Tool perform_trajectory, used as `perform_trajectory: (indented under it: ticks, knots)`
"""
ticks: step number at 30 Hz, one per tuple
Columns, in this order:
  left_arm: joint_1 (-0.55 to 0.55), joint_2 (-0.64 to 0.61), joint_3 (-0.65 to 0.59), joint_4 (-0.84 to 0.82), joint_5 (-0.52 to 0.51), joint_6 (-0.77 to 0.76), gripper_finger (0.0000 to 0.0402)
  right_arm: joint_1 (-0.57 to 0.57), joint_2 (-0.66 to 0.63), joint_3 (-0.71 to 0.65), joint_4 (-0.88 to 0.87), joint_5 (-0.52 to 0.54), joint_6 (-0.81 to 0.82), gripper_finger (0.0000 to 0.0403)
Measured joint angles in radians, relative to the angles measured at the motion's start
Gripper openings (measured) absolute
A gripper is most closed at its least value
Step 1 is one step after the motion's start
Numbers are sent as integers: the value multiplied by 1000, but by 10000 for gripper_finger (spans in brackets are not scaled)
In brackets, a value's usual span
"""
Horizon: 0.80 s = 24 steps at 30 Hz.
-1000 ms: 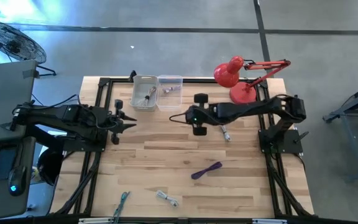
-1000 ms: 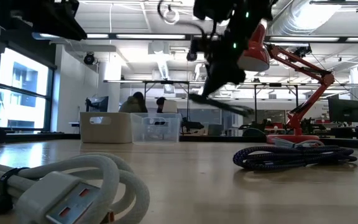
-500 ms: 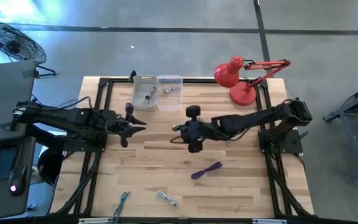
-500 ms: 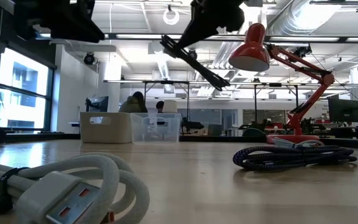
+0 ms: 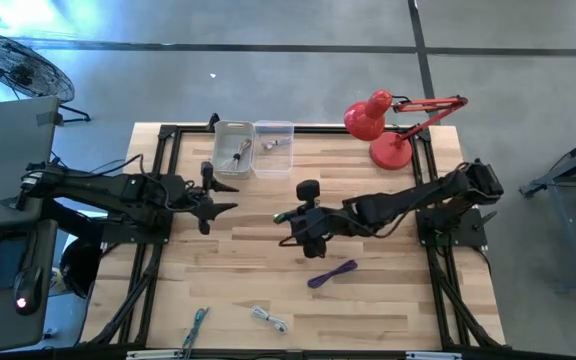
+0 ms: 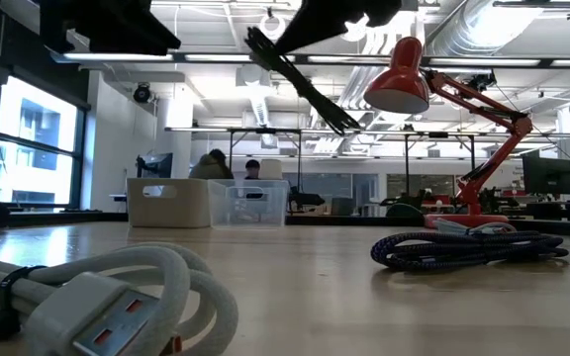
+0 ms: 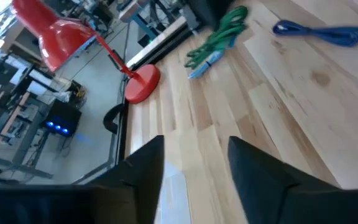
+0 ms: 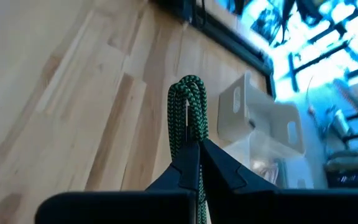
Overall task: Pick & Place USB Port
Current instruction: Put the green patterned charger cable into the gray bin
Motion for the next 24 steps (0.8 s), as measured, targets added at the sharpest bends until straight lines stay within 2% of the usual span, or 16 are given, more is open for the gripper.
perform_trajectory:
  ticks: [3,7,12,20,24]
  knots:
    - [0,0,0,20,1,-2,205,10,0,0,81,-6,-66,0]
    - [0,9,0,65,17,-24,215,12,0,0,208,-71,-135,0]
    - [0,82,0,177,142,-37,216,1,1,0,323,-143,-223,0]
    - [0,234,-1,287,215,-36,216,-3,2,0,365,-249,-261,0]
    - [0,288,-1,345,220,-11,216,-3,2,0,366,-257,-261,0]
